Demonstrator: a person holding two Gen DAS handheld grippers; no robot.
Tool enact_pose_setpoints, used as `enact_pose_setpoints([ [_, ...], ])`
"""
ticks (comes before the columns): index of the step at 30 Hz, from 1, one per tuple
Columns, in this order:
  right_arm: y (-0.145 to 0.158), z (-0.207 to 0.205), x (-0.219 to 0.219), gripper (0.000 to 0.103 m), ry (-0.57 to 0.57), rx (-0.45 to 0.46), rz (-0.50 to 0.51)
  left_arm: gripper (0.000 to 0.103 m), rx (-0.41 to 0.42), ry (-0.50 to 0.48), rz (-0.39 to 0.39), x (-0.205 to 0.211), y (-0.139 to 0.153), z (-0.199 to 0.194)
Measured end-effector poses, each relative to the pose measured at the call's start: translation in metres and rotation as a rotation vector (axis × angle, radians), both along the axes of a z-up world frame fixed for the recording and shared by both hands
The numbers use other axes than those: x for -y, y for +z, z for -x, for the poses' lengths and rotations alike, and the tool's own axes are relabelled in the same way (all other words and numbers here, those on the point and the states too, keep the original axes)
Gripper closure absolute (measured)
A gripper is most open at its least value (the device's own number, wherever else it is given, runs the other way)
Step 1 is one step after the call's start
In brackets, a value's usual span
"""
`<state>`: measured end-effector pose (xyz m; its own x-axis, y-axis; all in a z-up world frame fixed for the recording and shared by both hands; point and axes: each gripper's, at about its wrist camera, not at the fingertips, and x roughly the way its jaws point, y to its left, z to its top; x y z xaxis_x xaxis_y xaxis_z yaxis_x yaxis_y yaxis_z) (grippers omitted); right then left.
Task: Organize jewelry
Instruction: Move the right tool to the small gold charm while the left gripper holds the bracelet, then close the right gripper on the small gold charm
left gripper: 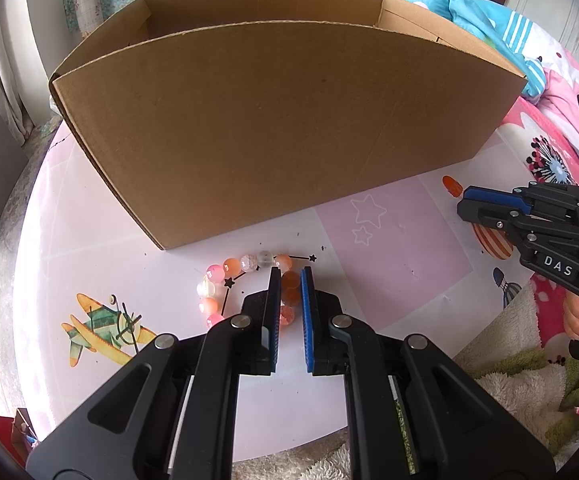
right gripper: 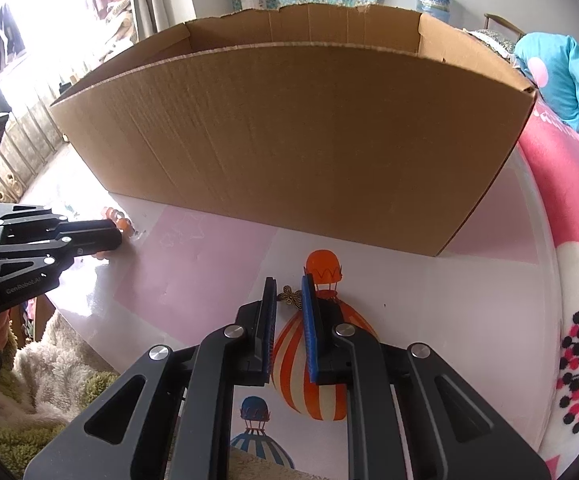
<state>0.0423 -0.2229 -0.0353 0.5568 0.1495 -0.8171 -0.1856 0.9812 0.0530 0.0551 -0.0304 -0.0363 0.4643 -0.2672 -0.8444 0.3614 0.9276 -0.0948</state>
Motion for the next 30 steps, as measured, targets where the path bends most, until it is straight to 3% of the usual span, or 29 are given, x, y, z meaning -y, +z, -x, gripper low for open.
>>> enact_pose_setpoints([
  [24, 0.015, 0.015, 0.012, 0.09, -0.006, 0.074, -0.064, 0.094, 0.002, 0.018, -0.042, 0.013, 0.001, 0.003],
  [30, 0.026, 0.024, 0.013, 0.09, -0.01, 0.107, -0.076, 0.094, 0.047, 0.024, -0.026, 0.009, 0.015, 0.01],
])
